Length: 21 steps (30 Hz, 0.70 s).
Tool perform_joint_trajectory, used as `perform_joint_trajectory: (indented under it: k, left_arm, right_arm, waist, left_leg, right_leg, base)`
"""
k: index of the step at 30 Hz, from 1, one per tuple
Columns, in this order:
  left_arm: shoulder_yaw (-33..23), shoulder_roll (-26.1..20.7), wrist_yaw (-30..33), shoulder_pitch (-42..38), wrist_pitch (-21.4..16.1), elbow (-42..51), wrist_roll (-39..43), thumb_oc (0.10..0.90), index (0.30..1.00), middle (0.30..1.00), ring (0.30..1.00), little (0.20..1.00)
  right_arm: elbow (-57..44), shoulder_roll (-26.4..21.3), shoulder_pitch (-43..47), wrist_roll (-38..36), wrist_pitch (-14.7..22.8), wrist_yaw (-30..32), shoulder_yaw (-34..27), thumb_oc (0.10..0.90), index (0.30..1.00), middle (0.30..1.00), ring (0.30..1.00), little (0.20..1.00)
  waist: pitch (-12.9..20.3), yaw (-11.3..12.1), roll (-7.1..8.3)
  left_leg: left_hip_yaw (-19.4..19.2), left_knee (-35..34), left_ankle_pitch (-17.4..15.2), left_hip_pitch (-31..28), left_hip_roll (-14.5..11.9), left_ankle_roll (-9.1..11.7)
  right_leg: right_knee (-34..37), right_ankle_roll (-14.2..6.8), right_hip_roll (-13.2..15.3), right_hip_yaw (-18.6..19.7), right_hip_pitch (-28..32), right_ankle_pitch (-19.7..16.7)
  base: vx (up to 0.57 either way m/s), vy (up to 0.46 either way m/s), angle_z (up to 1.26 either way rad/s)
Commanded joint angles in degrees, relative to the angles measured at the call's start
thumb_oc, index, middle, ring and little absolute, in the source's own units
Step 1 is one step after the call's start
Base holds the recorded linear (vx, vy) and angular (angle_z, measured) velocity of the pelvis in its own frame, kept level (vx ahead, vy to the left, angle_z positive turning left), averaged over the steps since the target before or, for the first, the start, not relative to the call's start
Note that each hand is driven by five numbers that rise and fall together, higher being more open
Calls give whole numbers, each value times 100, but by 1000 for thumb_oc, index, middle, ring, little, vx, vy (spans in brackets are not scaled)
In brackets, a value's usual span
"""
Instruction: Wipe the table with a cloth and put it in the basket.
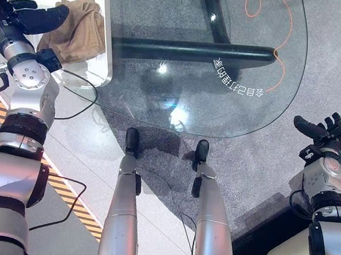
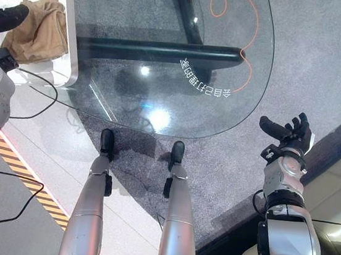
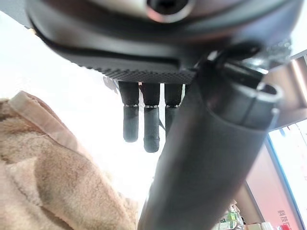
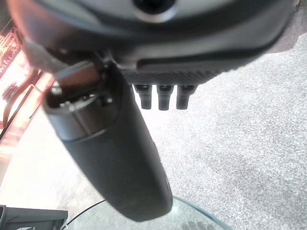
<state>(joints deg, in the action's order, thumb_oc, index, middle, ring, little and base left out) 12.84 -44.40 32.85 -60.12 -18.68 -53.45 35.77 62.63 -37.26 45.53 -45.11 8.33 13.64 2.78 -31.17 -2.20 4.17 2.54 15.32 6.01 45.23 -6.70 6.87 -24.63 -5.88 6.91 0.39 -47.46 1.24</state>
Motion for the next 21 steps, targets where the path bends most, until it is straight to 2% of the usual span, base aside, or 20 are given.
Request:
perform_joint_trajectory:
  k: [1,5,12,18,21]
  left_arm:
    - [-254,-464,15,-441,-245,-173,-199,800,900,900,900,900]
    - [-258,-455,80,-437,-247,-156,-184,800,900,900,900,900]
    - [-370,-457,204,-352,-487,-119,-150,800,900,900,900,900]
    - [-573,-481,750,-187,-898,18,-284,800,900,900,900,900]
    - [-782,-467,768,53,-992,55,-174,800,900,900,900,900]
  right_arm:
    - [116,-656,-21,-9,381,28,68,800,900,900,900,900]
    - [97,-629,-27,10,371,46,79,800,900,900,900,900]
    - [114,-599,-68,23,383,49,53,800,900,900,900,900]
    - [92,-518,-231,-16,437,32,49,800,900,900,900,900]
    - [75,-435,-376,15,450,33,6,800,900,900,900,900]
  waist:
    - [138,-103,-176]
    - [138,-100,-177]
    - [138,-88,-178]
    - [138,-60,-175]
    - [140,-35,-181]
  left_leg:
    - [-211,503,-627,82,439,-358]
    - [-209,527,-632,93,440,-362]
    - [-198,526,-634,79,442,-359]
    - [-170,502,-644,5,461,-363]
    - [-156,503,-642,-66,483,-345]
  right_leg:
    - [264,275,-570,-334,305,265]
    - [248,277,-568,-333,296,267]
    - [258,279,-565,-323,316,267]
    - [260,280,-581,-308,370,281]
    - [263,278,-585,-292,443,298]
  base:
    - [0,0,0]
    - [0,0,0]
    - [0,0,0]
    - [0,0,0]
    - [0,0,0]
